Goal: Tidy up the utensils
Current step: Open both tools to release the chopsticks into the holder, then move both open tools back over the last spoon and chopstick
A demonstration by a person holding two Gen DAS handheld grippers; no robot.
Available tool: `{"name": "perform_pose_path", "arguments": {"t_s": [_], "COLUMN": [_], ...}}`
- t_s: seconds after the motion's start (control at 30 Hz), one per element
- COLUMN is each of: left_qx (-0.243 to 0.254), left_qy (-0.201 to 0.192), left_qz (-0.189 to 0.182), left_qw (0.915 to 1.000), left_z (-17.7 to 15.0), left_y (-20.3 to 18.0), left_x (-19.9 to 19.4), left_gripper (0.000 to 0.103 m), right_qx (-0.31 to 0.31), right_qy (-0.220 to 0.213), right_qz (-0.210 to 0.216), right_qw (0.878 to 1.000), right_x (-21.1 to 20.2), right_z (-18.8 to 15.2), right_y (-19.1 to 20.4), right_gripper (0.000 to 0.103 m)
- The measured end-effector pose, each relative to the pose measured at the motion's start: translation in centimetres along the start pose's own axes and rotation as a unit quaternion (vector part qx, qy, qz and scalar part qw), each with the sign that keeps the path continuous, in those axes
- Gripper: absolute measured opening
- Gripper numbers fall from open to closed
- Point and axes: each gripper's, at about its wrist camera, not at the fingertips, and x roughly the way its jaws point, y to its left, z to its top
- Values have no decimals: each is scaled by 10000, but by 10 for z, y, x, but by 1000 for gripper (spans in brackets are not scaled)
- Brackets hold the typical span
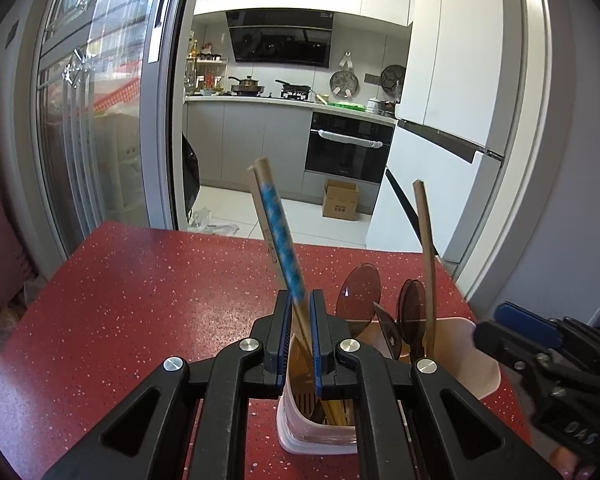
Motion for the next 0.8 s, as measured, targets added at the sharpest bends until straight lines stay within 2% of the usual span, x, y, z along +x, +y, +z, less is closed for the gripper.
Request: {"name": "perform_pose_path", "arguments": {"t_s": [0.3,0.33,0.37,0.43,0.5,0.57,0.67,0.7,0.73,0.8], "left_qx": [97,124,141,110,173,153,107,21,-54,-198], "left_qy": [6,0,8,-141,-62,105,403,582,699,918], "left_qz": [-36,-56,-63,1,-25,7,79,127,134,137], "left_qw": [9999,9999,9999,9998,9998,9998,9991,9982,9974,9955], "left_z": [1,0,-1,-8,-16,-31,-53,-65,-74,-93], "left_y": [-1,-1,0,2,3,7,15,21,25,34], "left_x": [-23,-29,-34,-51,-62,-73,-84,-89,-93,-101], "left_gripper": [38,63,103,103,103,103,103,103,103,103], "right_qx": [647,686,751,834,893,1002,1283,1356,1417,1525], "right_qy": [118,140,208,327,466,632,942,1052,1173,1369], "right_qz": [151,161,177,207,217,219,293,332,365,426], "right_qw": [9977,9974,9968,9958,9947,9927,9868,9846,9823,9778], "right_x": [-31,-33,-36,-42,-46,-50,-53,-53,-53,-56], "right_z": [-17,-19,-24,-32,-42,-54,-70,-76,-82,-98], "right_y": [-17,-18,-18,-16,-13,-11,-8,-7,-5,1], "right_gripper": [45,46,47,50,55,64,68,72,87,90]}}
